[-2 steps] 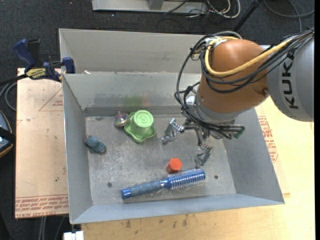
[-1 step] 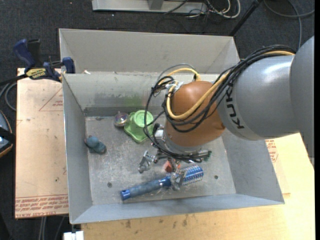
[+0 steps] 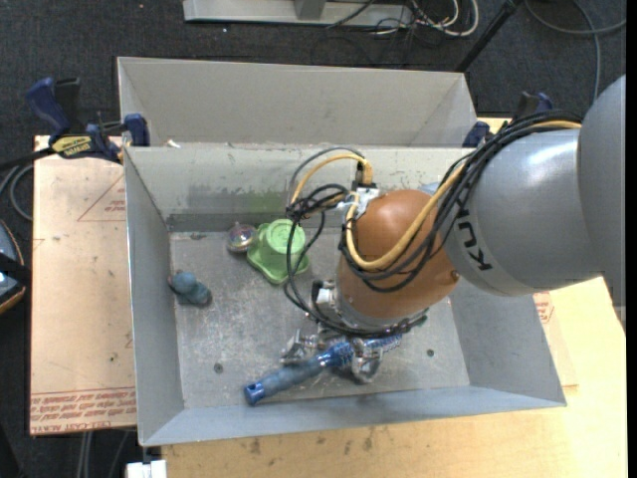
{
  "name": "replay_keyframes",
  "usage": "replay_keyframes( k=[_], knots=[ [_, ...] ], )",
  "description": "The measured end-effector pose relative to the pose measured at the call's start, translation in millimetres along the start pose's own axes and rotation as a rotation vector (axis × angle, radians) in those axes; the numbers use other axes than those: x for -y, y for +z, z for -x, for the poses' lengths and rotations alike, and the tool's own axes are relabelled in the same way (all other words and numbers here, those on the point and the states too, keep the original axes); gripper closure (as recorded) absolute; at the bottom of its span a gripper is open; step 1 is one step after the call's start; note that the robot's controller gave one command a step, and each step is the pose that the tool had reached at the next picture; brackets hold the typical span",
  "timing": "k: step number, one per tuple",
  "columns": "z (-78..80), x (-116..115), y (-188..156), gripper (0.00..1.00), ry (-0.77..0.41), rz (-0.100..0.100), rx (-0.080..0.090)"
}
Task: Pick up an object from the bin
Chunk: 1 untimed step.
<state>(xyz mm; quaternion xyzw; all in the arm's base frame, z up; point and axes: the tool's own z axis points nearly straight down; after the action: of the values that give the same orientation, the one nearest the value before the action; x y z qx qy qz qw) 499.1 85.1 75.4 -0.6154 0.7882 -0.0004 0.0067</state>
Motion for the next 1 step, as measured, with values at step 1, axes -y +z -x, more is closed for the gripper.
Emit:
replay_keyframes(
  k=[1],
  knots=[
    [-0.2,2.0,-1.1,1.00,0.001,-0.005,0.001]
  ],
)
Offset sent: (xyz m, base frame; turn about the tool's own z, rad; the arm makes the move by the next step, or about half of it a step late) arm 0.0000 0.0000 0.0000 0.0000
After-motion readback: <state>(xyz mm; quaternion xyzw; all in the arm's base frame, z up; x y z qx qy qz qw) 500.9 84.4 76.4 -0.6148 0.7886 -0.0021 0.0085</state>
